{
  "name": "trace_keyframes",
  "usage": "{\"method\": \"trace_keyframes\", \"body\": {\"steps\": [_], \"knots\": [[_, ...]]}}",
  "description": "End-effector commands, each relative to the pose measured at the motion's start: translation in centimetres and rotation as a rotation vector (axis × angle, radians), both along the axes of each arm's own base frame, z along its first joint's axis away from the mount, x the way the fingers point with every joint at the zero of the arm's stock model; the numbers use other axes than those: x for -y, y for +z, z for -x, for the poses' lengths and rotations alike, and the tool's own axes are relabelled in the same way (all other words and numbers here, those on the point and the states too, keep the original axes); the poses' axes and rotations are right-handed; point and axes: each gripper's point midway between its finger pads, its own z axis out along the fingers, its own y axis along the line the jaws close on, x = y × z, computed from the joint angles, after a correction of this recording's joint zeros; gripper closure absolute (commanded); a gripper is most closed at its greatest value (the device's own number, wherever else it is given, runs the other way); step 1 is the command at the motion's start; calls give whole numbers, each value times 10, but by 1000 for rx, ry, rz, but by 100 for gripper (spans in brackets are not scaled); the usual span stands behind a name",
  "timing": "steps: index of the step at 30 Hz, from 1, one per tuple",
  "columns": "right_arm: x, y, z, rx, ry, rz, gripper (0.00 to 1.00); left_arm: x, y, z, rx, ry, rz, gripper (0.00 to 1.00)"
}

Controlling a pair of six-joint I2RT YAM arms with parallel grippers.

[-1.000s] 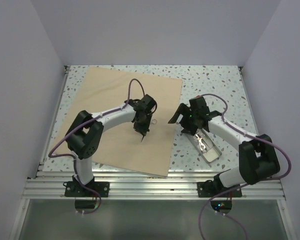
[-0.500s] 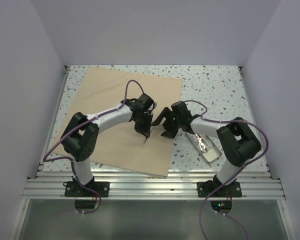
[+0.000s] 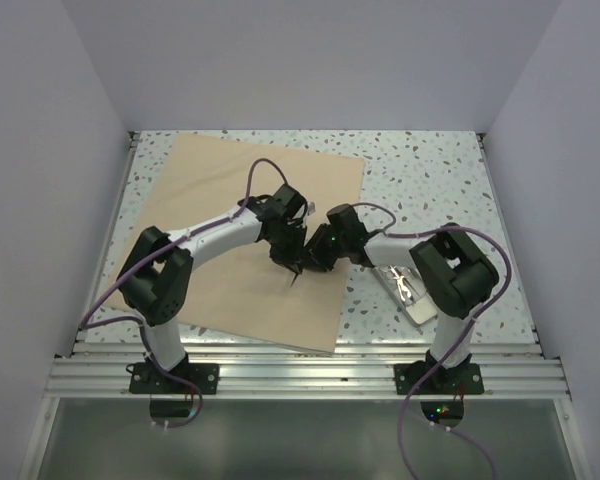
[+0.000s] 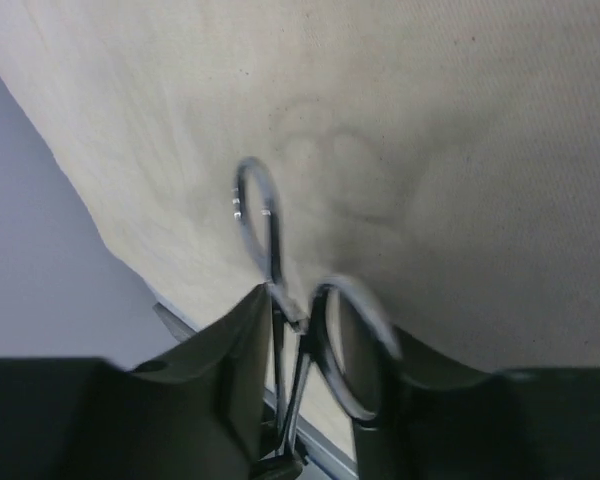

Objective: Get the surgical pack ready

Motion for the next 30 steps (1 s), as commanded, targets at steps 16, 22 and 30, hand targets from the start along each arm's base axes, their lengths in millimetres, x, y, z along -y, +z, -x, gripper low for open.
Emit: {"method": "trace_keyframes", "body": {"steps": [16,22,30], "knots": [[143,88,-10,241,341,718,100,-63,75,-24,234,71,118,13],[237,87,13,206,481,1173,100,-73,83,-24,274,104,156,13],[277,71,22,167,553,1378,100,-77,90,-24,292,124,166,18]]}}
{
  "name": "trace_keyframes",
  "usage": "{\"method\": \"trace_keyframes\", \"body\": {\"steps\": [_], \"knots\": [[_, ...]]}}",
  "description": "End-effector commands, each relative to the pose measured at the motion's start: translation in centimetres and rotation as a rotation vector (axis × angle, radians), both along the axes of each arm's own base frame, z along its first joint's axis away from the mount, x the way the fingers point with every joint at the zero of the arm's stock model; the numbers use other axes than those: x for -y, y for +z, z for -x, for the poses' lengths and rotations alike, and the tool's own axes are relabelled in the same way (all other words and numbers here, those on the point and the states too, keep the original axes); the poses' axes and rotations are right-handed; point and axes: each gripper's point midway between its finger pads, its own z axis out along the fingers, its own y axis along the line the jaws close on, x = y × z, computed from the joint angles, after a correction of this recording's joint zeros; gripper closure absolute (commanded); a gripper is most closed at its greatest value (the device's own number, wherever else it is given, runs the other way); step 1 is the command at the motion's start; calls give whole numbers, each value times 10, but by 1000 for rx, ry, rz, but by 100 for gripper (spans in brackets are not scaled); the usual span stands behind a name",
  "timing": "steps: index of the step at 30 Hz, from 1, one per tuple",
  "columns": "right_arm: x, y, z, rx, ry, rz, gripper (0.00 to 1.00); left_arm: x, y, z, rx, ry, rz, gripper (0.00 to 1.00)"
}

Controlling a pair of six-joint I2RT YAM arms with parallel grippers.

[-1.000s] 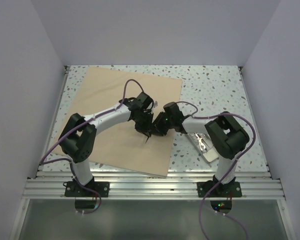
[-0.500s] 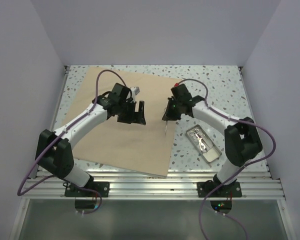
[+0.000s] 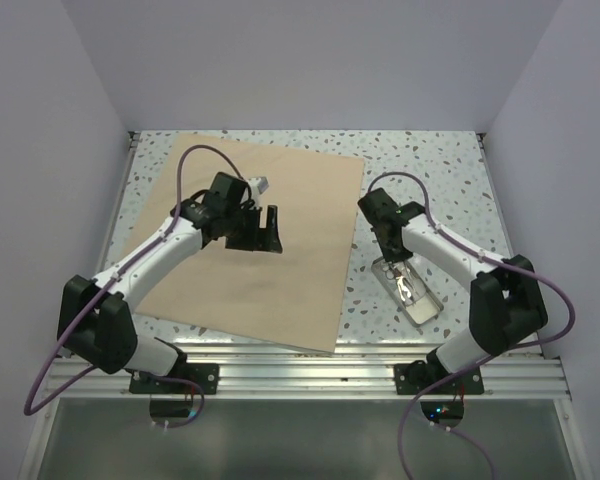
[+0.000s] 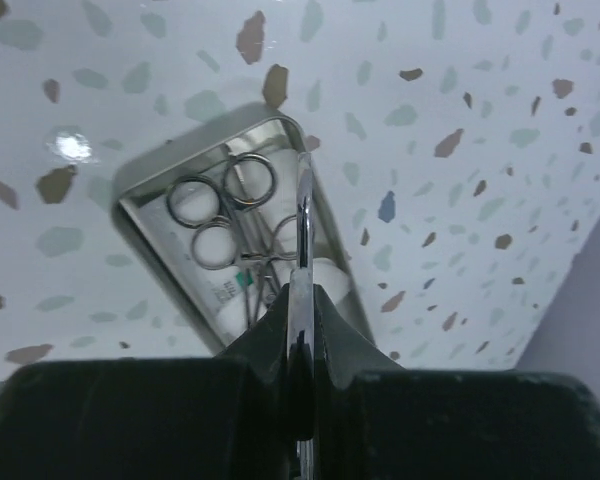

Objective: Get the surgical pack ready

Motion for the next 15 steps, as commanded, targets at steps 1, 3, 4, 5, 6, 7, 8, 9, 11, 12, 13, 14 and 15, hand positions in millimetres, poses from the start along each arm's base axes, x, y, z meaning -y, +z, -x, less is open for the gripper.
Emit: {"method": "trace_keyframes", "body": {"steps": [1,3,4,5,6,7,8,9,11,12,13,14,15], "knots": [[28,7,-4,22,47,178,100,0,17,-4,75,-10,37,18],[28,9,-8,42,62,184,100,-1,20,-4,81,-7,41,20],[28,11,-10,54,64,177,100,-2,20,-3,83,-7,39,20],[27,9,-11,47,75,179,100,-3,22,-2,86,-5,41,20],[27,7,-10,35,80,182,100,-4,23,-2,89,-3,43,20],[26,4,-10,24,87,187,100,-4,24,-2,94,-1,43,20],[26,3,-9,16,86,184,100,-6,25,-1,94,1,43,20],[24,1,-9,9,91,176,100,-7,25,-1,93,3,42,21],[21,-4,-9,-1,97,162,100,-8,27,0,99,2,45,20],[19,-8,-8,-6,102,151,100,-9,27,0,100,3,43,20],[20,-10,-7,-14,100,153,100,-9,28,0,102,5,44,21],[19,-12,-6,-22,98,150,100,-9,28,1,103,2,44,21],[19,-15,-5,-30,93,150,96,-10,28,1,104,2,43,21]]}}
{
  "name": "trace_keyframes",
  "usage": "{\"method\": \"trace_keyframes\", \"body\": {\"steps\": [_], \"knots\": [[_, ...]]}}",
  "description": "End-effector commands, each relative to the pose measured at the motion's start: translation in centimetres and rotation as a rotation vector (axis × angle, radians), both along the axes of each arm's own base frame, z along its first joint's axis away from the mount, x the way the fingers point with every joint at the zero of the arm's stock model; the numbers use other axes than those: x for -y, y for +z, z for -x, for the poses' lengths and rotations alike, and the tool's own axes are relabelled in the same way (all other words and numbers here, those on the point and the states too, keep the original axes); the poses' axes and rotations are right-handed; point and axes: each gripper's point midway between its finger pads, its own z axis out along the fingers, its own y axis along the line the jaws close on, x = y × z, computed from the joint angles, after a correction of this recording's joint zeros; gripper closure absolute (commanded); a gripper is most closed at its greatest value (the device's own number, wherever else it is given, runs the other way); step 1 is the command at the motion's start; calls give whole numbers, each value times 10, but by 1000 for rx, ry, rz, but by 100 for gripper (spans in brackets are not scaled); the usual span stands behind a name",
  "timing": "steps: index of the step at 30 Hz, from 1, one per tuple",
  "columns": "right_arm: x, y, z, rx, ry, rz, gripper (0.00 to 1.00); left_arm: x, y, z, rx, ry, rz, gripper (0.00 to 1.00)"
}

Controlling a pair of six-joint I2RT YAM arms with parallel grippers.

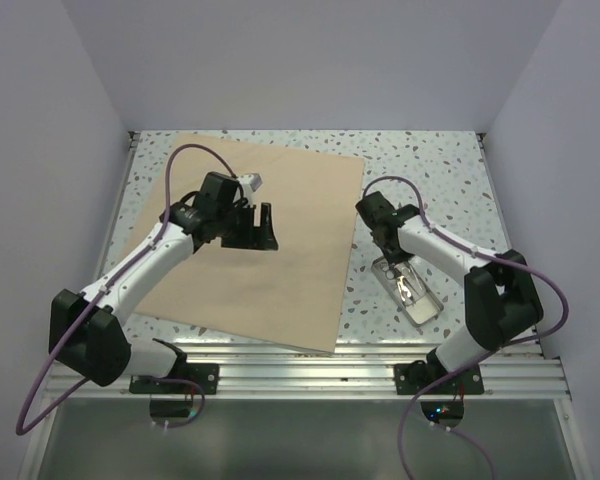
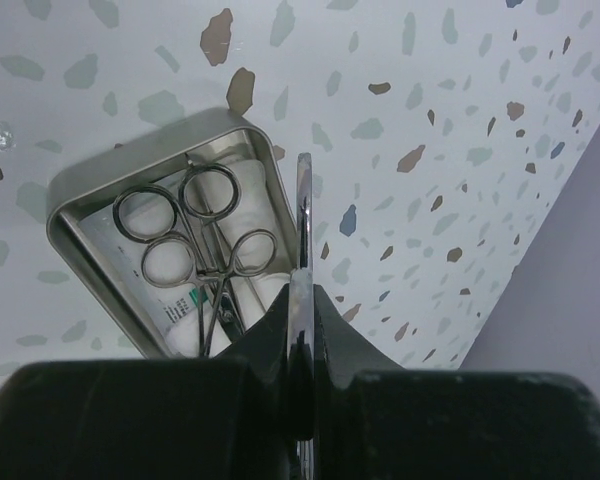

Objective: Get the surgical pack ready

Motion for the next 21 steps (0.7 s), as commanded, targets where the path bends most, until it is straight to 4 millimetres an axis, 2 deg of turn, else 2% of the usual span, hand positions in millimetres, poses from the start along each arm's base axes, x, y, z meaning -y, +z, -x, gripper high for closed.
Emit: {"method": "trace_keyframes", "body": {"steps": [1,9,17,21], "knots": [[-3,-8,0,-13,-1,-11,96,-3,9,0,47,-15,15,21],[0,-21,5,-56,-17,16,85,-8,10,0,46,-4,18,21],[1,-19,6,-58,-23,23,74,-9,8,1,39,0,18,20],[-7,-17,10,-68,-5,-23,71,-8,10,0,40,-1,25,20]]}}
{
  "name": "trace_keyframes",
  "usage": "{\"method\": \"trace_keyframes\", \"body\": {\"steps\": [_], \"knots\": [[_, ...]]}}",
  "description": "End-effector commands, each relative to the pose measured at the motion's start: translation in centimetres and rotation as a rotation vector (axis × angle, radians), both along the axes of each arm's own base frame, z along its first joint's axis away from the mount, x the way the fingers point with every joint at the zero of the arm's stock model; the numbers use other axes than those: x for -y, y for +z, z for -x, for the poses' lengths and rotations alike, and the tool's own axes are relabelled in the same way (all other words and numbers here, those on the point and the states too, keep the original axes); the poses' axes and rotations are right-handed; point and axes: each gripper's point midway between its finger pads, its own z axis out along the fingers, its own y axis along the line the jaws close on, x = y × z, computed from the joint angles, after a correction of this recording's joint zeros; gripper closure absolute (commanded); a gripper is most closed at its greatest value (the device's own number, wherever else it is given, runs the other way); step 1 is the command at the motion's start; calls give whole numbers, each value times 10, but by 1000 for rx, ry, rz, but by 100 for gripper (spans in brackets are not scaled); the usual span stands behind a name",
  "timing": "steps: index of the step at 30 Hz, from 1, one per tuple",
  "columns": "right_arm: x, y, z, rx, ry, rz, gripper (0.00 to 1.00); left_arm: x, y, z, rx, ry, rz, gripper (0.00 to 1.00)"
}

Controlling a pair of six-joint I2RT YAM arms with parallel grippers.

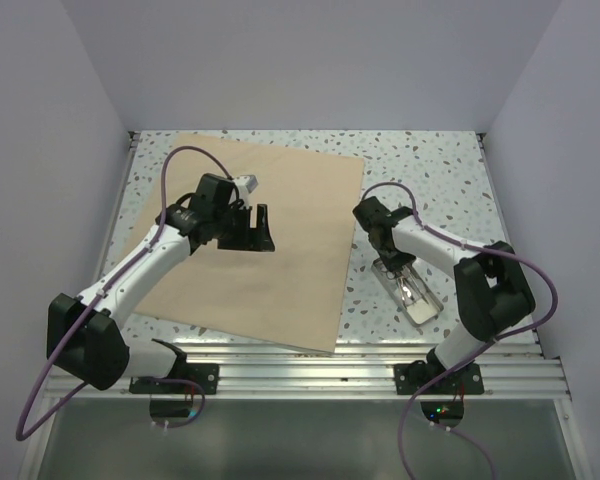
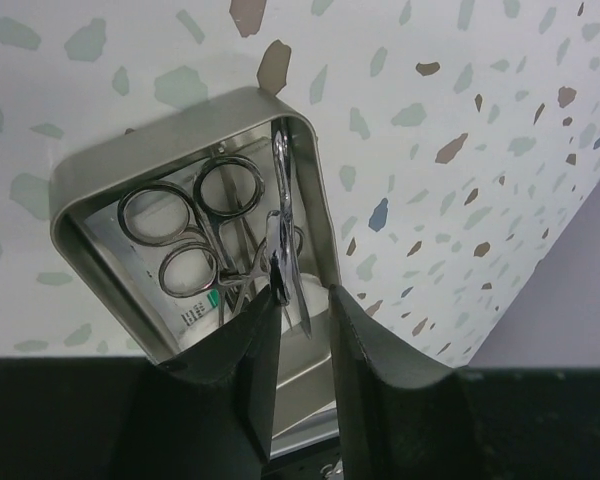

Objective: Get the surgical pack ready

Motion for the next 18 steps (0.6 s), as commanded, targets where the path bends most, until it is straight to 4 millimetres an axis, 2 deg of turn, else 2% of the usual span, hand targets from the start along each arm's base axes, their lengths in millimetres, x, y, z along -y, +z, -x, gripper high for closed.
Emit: {"method": "trace_keyframes", "body": {"steps": [1,6,9,14,18], "knots": [[-8,7,3,6,7,-40,70,0,10,-2,40,-15,24,20],[-12,23,5,36,-1,-86,68,3,5,2,17,-22,36,20],[1,33,1,73,-50,-49,63,4,4,2,10,-23,45,20],[-2,42,-7,90,-96,-89,63,6,3,3,4,-25,59,20],[6,33,-8,57,-146,-95,61,4,3,4,8,-21,49,19]]}}
